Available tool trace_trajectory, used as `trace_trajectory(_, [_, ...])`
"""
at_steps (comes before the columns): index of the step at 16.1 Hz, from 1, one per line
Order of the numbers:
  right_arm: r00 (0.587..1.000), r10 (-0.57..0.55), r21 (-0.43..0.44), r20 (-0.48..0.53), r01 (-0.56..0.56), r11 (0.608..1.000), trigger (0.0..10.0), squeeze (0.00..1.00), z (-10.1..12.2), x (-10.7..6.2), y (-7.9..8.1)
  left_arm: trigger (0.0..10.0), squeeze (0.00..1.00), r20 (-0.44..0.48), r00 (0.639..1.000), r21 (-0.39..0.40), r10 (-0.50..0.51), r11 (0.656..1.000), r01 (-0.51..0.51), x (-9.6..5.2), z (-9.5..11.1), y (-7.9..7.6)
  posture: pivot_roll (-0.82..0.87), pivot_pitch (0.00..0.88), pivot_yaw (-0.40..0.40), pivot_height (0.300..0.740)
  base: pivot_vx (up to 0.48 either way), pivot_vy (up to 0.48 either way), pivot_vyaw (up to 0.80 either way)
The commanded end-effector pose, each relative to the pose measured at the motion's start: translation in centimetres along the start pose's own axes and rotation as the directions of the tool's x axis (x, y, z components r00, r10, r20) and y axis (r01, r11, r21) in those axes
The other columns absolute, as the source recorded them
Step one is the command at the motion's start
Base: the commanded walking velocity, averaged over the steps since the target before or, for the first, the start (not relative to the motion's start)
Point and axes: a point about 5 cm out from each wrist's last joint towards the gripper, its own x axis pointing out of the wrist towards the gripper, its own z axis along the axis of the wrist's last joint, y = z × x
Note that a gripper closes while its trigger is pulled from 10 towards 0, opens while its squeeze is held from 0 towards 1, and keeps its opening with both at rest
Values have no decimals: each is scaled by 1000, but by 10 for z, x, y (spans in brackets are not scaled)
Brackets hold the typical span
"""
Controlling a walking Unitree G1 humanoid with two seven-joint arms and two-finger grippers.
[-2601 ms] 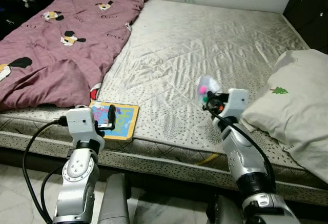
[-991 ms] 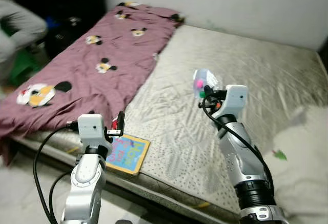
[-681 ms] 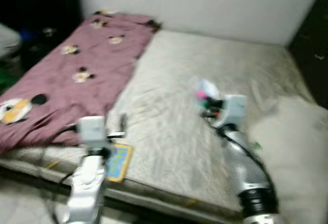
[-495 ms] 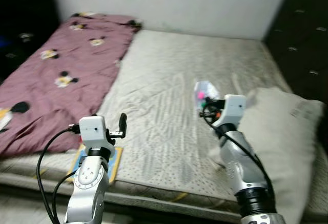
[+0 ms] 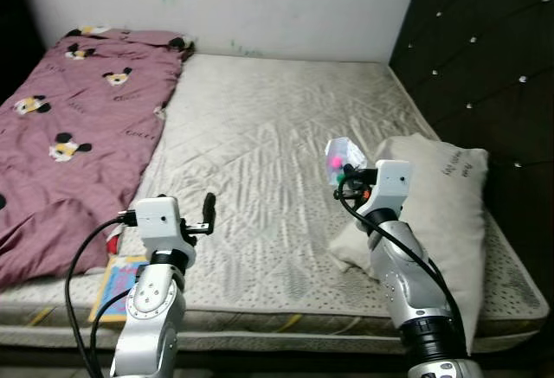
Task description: Clean up the room
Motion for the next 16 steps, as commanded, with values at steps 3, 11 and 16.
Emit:
trace_trajectory(3, [1000,16,-3,-8,-16,1000,10000,0,1,2,4,10000,0,-3,1000,11,-2,1000,2,1,2,2,27,0,-34,740,0,289,0])
trace_trajectory(11, [999,41,-18,-16,-42,999,10000,0,-1,5,7,10000,0,1,1000,17,6,1000,-6,3,2,2,38,0,-44,740,0,420,-360])
trace_trajectory(16, [999,36,-19,-15,-36,999,10000,0,-1,6,7,10000,0,-2,1000,24,-1,1000,1,3,2,3,38,0,-36,740,0,480,0])
